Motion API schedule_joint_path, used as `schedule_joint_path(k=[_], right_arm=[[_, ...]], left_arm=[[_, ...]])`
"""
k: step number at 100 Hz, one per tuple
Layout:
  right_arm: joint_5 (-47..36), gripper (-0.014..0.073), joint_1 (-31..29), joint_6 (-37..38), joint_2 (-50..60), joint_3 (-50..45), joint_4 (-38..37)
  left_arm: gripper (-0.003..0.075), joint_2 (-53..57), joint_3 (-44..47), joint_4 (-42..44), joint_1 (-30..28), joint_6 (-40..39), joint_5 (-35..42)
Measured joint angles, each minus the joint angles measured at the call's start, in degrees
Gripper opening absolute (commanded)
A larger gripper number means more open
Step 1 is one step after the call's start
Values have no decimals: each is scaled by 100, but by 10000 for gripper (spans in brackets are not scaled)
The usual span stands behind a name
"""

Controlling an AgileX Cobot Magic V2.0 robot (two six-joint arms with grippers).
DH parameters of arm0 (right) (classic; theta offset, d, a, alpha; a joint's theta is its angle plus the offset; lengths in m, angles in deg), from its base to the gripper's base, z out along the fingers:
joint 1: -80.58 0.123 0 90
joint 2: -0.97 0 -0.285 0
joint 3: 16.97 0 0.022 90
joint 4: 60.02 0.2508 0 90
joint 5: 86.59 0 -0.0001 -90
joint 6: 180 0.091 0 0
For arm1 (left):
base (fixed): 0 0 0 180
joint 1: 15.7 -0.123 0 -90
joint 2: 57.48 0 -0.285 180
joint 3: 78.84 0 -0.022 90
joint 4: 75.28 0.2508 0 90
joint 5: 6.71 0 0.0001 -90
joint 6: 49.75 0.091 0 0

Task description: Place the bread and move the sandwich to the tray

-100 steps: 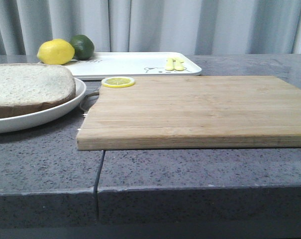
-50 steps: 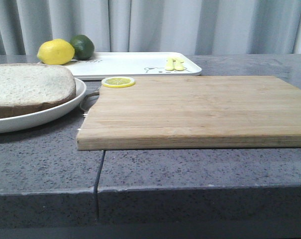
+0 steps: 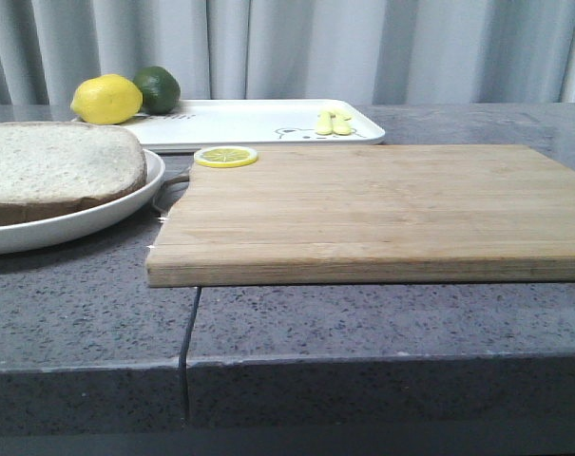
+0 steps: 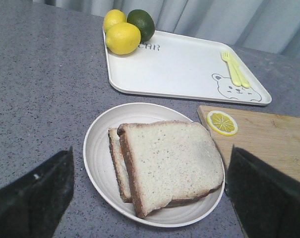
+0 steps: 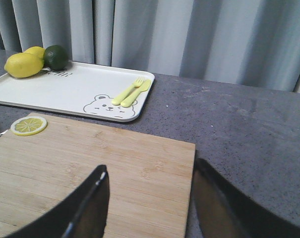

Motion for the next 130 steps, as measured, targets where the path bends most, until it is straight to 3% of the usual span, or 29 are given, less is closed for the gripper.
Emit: schedule_joint_path(k=[50, 83, 130], right_arm=[[-14, 398, 0, 0, 0, 0, 0], [-14, 398, 0, 0, 0, 0, 0], [-14, 398, 0, 11, 0, 0, -6]], left_arm=[[587, -199, 0, 249, -54, 0, 625], [586, -1765, 0, 231, -493, -150, 764], [586, -3421, 0, -155, -516, -159, 1032]])
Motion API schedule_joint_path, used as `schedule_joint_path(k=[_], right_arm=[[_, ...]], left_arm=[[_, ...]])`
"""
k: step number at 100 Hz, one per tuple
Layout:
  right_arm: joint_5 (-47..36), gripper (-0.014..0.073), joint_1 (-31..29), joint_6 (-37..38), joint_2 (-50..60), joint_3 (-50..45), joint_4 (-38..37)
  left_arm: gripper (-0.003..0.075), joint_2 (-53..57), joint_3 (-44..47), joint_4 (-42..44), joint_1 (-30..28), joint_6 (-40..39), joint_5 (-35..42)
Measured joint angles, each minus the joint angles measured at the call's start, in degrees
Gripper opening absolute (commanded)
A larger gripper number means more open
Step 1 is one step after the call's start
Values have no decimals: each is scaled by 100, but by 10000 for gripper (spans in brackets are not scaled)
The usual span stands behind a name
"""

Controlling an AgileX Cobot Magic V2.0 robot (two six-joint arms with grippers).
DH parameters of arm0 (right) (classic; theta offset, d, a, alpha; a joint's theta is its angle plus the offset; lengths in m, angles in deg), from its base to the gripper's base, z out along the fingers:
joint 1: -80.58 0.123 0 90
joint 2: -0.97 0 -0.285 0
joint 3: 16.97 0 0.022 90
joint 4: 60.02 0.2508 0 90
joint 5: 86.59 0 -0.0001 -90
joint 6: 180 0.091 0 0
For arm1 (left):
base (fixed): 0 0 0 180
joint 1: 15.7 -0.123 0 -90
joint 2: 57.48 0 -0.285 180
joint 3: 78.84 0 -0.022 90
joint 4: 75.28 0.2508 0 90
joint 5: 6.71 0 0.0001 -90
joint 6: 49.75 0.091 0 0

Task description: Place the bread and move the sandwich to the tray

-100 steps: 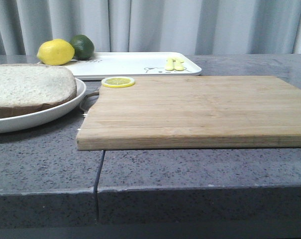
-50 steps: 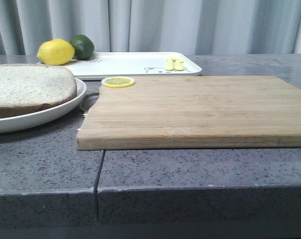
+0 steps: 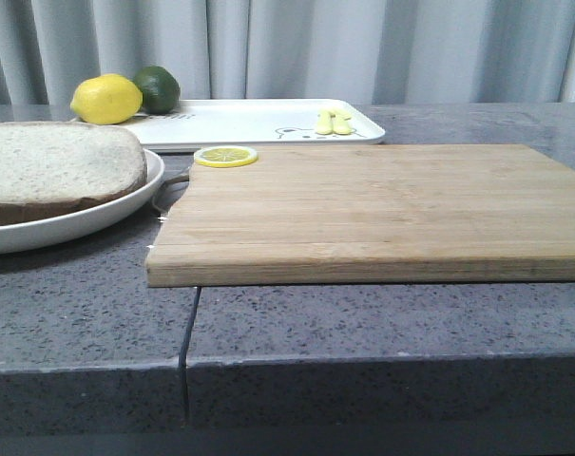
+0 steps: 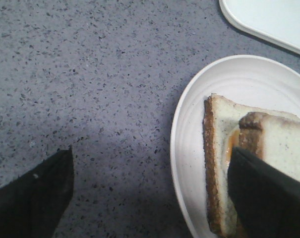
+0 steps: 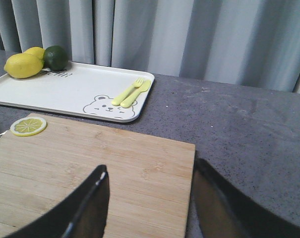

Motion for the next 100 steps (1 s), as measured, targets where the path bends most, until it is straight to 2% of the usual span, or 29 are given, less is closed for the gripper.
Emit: schedule_joint_path(k=[100], right_arm=[[0, 398, 0, 0, 0, 0, 0]], left_arm=[[586, -794, -7, -280, 0, 0, 204]])
